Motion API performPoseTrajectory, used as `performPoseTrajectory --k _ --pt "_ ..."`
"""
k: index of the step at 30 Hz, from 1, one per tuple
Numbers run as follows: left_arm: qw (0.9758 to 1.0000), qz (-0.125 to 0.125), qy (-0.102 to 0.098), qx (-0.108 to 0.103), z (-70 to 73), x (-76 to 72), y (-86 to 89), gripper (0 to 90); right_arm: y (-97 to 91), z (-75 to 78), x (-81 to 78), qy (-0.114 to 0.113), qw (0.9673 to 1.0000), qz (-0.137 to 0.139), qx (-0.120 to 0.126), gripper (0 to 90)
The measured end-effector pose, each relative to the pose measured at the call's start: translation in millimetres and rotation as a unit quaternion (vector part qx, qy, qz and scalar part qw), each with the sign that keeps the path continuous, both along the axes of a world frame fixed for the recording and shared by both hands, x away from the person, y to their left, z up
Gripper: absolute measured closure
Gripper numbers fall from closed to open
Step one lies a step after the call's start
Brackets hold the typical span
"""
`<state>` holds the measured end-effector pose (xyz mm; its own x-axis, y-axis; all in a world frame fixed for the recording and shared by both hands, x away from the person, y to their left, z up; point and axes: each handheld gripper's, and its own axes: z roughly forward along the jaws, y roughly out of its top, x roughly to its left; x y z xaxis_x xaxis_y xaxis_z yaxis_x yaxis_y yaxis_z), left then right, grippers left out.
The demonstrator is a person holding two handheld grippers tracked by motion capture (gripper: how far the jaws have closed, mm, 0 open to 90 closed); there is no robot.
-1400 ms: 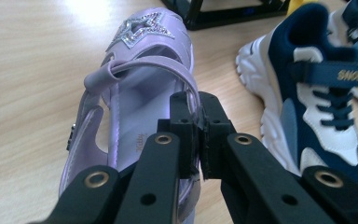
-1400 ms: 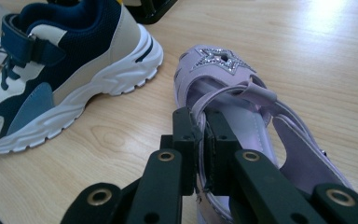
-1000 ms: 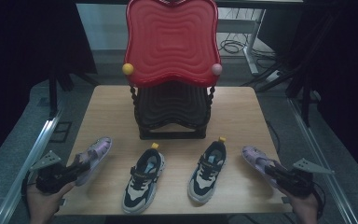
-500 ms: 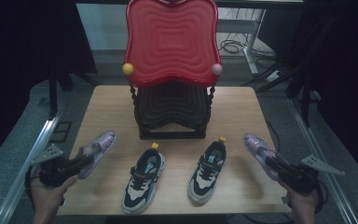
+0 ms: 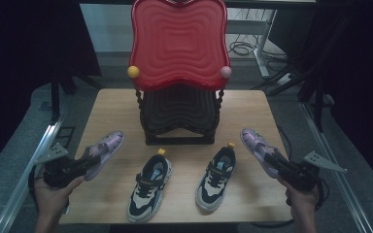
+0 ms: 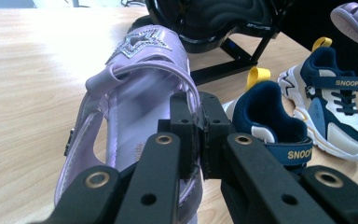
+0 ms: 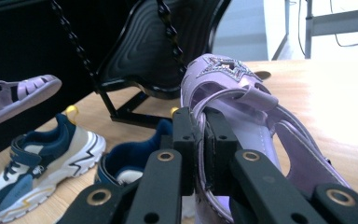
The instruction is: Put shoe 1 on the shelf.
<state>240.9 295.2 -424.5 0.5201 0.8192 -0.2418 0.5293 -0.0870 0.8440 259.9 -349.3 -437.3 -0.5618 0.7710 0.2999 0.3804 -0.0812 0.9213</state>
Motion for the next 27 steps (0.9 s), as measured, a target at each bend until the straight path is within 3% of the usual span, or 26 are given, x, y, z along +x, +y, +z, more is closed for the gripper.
performPoseTrajectory --k 9,21,27 --pt "0.9999 -0.012 -0.007 -0.002 6.1 7.2 -11.4 86.4 16.2 5.9 1.7 -0.009 0.9997 0.019 0.008 84.7" --pt "0.9993 -0.032 -0.020 -0.005 17.7 17.3 -28.1 86.3 44.5 9.7 12.1 -0.015 0.9987 0.046 -0.011 84.6" --pt "0.9990 -0.035 -0.028 -0.010 21.7 19.7 -32.7 86.3 53.1 10.4 17.0 -0.016 0.9985 0.053 -0.007 84.6"
